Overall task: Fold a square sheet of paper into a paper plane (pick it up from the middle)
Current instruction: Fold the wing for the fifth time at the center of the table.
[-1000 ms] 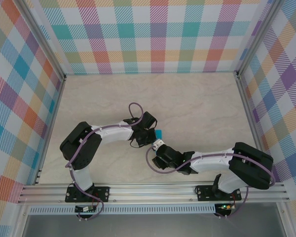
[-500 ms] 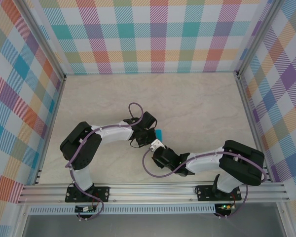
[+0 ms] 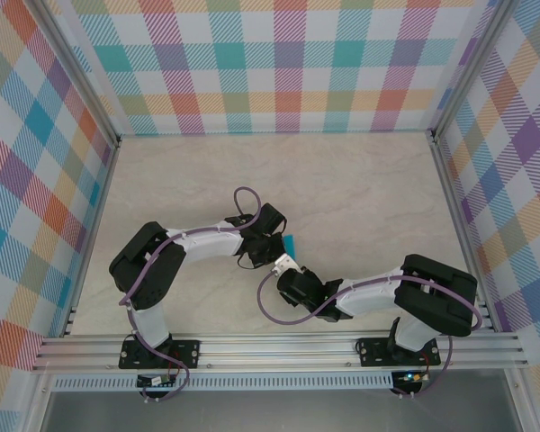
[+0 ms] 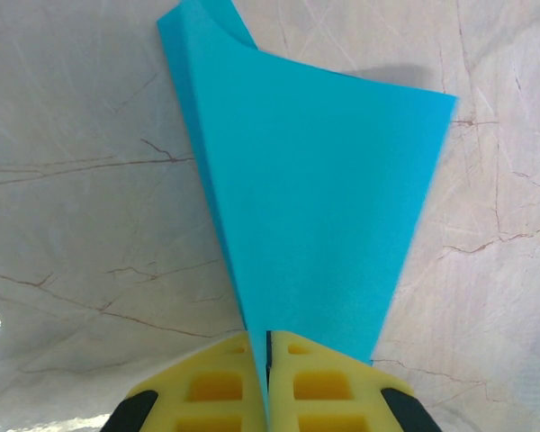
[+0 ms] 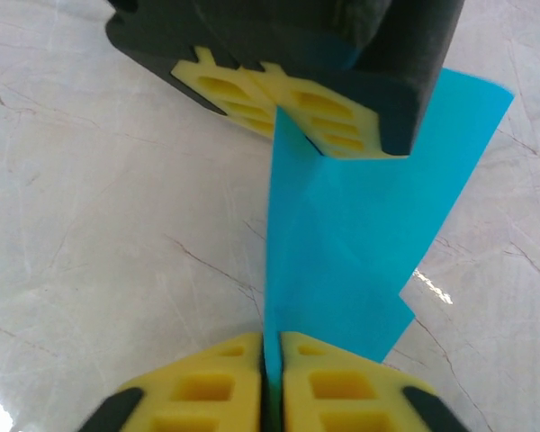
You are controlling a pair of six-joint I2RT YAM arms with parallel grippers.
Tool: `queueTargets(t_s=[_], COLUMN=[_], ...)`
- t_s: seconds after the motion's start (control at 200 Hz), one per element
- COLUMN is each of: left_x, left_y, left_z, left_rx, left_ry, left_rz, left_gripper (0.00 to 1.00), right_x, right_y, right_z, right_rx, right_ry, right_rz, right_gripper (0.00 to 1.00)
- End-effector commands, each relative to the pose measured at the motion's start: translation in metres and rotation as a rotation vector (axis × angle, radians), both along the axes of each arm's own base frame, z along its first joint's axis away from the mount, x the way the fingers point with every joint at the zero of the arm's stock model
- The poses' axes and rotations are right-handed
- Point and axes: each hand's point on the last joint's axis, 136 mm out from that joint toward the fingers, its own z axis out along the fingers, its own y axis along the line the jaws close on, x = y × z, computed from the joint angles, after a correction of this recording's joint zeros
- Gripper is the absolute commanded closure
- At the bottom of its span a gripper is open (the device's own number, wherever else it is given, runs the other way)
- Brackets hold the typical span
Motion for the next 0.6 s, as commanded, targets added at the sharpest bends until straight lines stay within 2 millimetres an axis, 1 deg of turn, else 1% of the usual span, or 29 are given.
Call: queueTargets(t_s=[0.0, 0.12, 0.19, 0.215, 0.255, 0.32, 0.365, 0.435, 0.48, 0.54, 0.595], left_x=[-0.004, -0.002, -0.001, -0.001, 0.000, 0.001, 0.003, 0.004, 0.005, 0.006, 0.007], left_y=[-0.003, -0.004, -0.002, -0.002, -0.001, 0.002, 0.005, 0.011, 0.016, 0.022, 0.028], left_z=[0.008, 0.013, 0.018, 0.019, 0.023, 0.030, 0.036, 0.046, 0.052, 0.060, 0.066], left_rx=[-0.001, -0.004, -0.005, -0.004, -0.004, 0.000, 0.006, 0.014, 0.020, 0.034, 0.037], left_ry=[-0.002, -0.013, -0.027, -0.031, -0.041, -0.059, -0.076, -0.108, -0.126, -0.149, -0.175], left_rz=[-0.020, -0.022, -0.019, -0.019, -0.015, -0.010, -0.001, 0.016, 0.029, 0.045, 0.066], left_gripper=[1.00, 1.00, 0.95, 0.91, 0.80, 0.73, 0.61, 0.54, 0.45, 0.41, 0.35], right_x=[0.006, 0.004, 0.001, 0.001, 0.000, -0.002, -0.004, -0.008, -0.009, -0.010, -0.011], right_y=[-0.002, -0.005, -0.003, -0.003, -0.002, 0.000, 0.001, 0.006, 0.006, 0.005, 0.005], right_z=[0.003, 0.001, 0.000, 0.001, 0.002, 0.003, 0.006, 0.010, 0.012, 0.014, 0.015], right_rx=[0.005, 0.009, 0.036, 0.051, 0.072, 0.118, 0.161, 0.244, 0.288, 0.347, 0.394], right_ry=[-0.005, 0.015, 0.046, 0.057, 0.079, 0.126, 0.156, 0.213, 0.242, 0.284, 0.325], right_rz=[-0.057, -0.073, -0.062, -0.061, -0.059, -0.049, -0.043, -0.018, -0.022, -0.015, -0.016], right_gripper=[0.93, 1.00, 1.00, 1.00, 1.00, 1.00, 1.00, 1.00, 1.00, 1.00, 1.00])
